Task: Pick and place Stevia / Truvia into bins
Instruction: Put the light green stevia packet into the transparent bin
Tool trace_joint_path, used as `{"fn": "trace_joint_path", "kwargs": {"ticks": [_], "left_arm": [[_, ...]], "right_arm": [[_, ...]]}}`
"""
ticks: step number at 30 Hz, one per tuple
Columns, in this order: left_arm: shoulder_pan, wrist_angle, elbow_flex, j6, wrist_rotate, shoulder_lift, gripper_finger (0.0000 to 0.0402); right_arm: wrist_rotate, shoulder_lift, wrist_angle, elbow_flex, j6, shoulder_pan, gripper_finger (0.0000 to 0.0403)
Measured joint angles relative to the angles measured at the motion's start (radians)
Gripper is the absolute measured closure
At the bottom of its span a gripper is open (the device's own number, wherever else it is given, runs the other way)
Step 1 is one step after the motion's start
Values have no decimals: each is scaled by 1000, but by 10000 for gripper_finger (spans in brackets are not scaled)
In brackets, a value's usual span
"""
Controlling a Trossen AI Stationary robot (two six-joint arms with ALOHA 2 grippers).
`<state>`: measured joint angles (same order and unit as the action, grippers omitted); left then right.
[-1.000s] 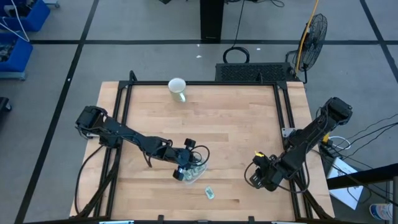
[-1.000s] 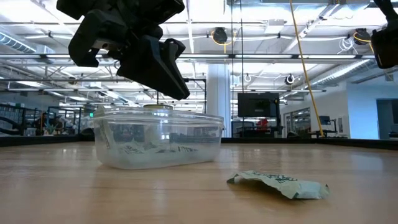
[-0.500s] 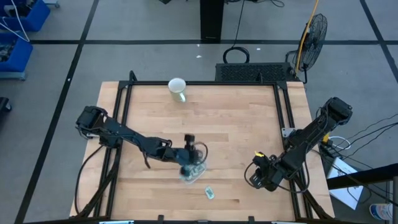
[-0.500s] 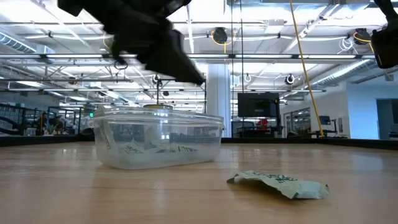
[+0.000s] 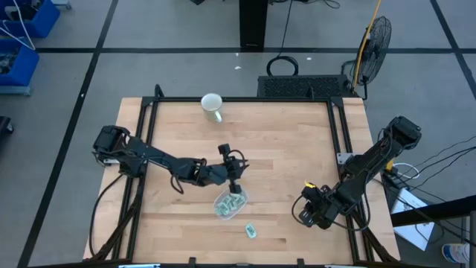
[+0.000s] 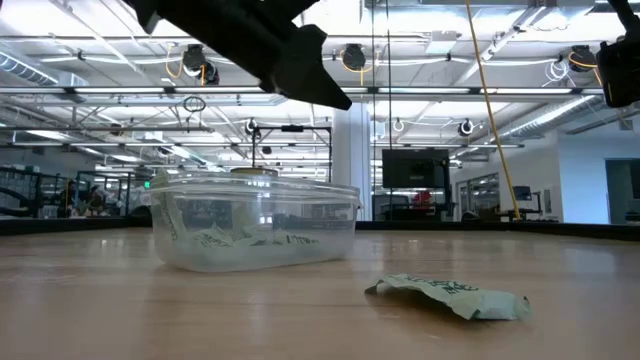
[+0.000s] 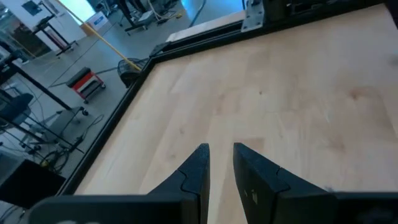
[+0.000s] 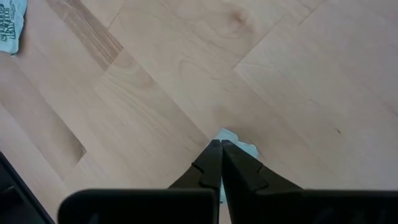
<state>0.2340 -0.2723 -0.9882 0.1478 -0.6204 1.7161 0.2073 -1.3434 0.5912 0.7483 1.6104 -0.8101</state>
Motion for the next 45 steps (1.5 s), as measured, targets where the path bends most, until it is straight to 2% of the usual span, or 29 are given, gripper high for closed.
{"fn": "trace_joint_path", "kwargs": {"ticks": [27, 34, 39, 42, 45], "left_arm": [[-4, -2, 0, 4, 1, 0, 325], [-4, -2, 0, 4, 1, 0, 325], [-4, -2, 0, 4, 1, 0, 325], [-4, -2, 0, 4, 1, 0, 325], [-4, -2, 0, 4, 1, 0, 325]], "right_arm": [[8, 0, 10, 0, 39, 0, 402], [-3, 0, 26, -22, 158, -13, 403], [-76, 0, -5, -60, 253, -13, 402], [-78, 0, -23, -74, 280, -13, 390], [-77, 0, -51, -82, 237, -13, 367]]}}
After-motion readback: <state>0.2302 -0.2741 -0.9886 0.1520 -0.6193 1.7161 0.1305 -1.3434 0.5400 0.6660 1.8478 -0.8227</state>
